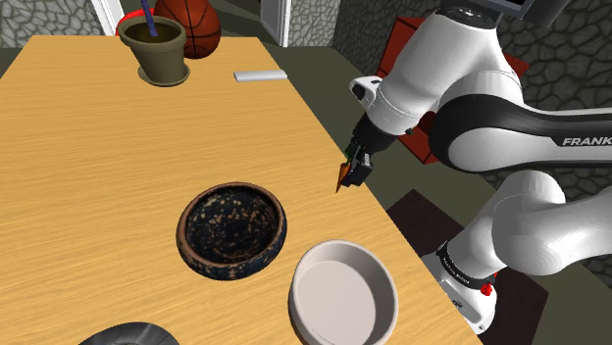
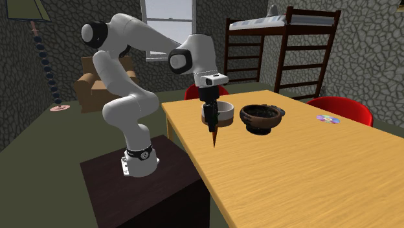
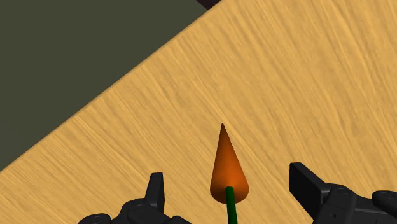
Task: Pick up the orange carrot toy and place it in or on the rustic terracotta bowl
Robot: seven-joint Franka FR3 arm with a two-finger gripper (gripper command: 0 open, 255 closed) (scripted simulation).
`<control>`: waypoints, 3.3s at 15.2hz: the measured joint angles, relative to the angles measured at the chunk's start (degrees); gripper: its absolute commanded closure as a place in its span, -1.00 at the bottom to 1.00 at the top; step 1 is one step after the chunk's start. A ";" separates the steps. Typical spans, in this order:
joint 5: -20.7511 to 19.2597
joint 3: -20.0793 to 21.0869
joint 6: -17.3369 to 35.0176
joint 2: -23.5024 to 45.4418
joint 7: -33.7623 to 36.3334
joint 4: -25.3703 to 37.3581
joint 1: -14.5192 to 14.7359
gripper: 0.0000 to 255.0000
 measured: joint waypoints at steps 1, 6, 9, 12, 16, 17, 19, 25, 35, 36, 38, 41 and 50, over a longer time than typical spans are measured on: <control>0.00 0.00 0.01 -0.01 0.00 0.02 0.00 1.00; 0.00 0.00 0.00 0.00 0.00 0.00 0.00 1.00; 0.00 0.00 0.00 0.00 0.00 0.00 0.00 1.00; -0.14 -0.21 -1.02 -0.31 -0.06 0.72 -0.05 1.00; -0.58 -0.75 -4.15 -0.85 -0.12 3.35 -0.27 1.00; -0.73 -1.01 -5.16 -1.16 -0.23 4.06 -0.33 1.00; -0.96 -1.36 -6.70 -1.45 -0.35 5.31 -0.44 1.00; -1.61 -2.13 -11.32 -1.67 -0.45 9.73 -0.80 1.00; -2.69 -3.28 -18.59 -0.95 -0.66 17.72 -1.49 1.00; -2.75 -3.37 -19.45 -1.01 -0.62 18.51 -1.50 1.00; -2.94 -3.55 -20.81 -0.68 -0.64 20.22 -1.65 1.00; -3.24 -3.87 -23.02 -0.22 -0.71 22.88 -1.85 1.00; -2.44 3.95 -23.73 8.30 7.16 32.66 -2.16 1.00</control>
